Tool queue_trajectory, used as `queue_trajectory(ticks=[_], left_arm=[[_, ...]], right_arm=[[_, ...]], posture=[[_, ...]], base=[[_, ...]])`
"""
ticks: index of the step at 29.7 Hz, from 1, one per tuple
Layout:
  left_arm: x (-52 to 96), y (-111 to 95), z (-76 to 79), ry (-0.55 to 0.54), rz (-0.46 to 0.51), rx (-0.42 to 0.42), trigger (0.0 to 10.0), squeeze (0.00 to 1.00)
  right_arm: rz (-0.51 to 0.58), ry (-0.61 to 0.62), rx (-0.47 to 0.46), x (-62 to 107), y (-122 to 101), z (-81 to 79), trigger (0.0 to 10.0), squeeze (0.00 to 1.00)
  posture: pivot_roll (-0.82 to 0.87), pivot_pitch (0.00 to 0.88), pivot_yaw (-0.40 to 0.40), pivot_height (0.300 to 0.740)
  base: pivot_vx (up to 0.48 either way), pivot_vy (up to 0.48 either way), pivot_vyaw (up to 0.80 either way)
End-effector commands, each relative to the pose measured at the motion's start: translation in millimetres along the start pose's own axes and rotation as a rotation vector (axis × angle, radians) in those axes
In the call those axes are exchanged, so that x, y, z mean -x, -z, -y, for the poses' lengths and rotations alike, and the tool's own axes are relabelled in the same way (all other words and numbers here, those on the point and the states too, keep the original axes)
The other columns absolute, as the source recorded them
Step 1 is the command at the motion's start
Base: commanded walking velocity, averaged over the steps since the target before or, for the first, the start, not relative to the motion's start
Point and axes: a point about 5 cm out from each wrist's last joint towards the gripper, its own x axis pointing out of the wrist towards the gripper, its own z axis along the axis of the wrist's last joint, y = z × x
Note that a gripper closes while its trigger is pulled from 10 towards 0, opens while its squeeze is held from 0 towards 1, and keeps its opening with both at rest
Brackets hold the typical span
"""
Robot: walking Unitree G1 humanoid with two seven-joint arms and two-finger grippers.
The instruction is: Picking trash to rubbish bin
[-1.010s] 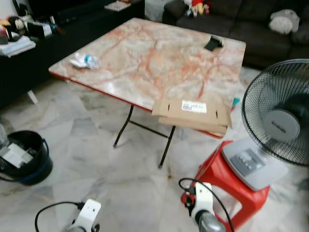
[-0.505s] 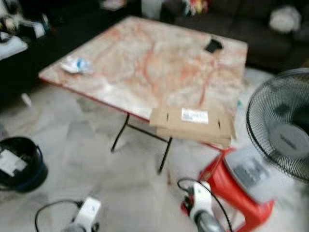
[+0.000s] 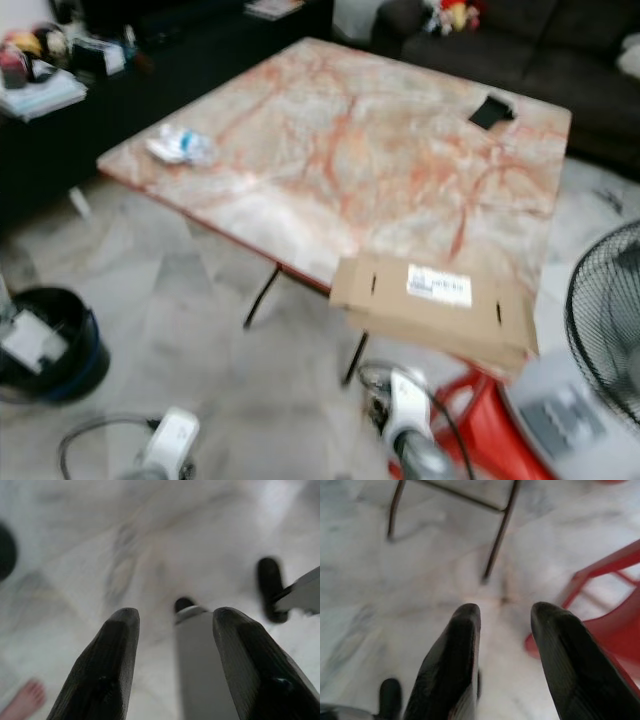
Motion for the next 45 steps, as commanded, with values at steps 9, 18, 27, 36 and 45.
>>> queue_trajectory(ticks=[9,18,27,36,45], left_arm=[[1.4,7.3,-8.9,-0.017,-0.021,-0.004,10.0,0.00],[1.3,7.2,-5.7,0.000,-0.020,-0.011,10.0,0.00],[1.3,6.9,-5.4,0.003,-0.020,-0.012,10.0,0.00],[1.3,7.1,-5.2,0.007,-0.020,-0.017,10.0,0.00],[1.3,6.9,-4.3,0.015,-0.019,-0.022,10.0,0.00]], right_arm=[[0.003,-0.018,0.001,-1.1,-0.2,-6.6,10.0,0.00],[-0.006,-0.017,0.001,2.2,7.5,-1.6,10.0,0.00],[0.049,-0.028,-0.011,5.9,4.5,10.0,10.0,0.00],[0.170,-0.090,-0.151,9.3,-9.0,20.6,10.0,0.00],[0.270,-0.237,-0.213,13.7,-19.0,20.0,10.0,0.00]], posture=[[0.08,0.129,-0.092,0.740],[0.08,0.129,-0.092,0.740],[0.07,0.131,-0.091,0.740],[0.06,0.130,-0.085,0.740],[0.06,0.129,-0.080,0.740]], base=[[0.000,0.000,0.00],[0.000,0.000,0.00],[0.000,0.000,0.00],[0.000,0.000,0.00],[0.000,0.000,0.00]])
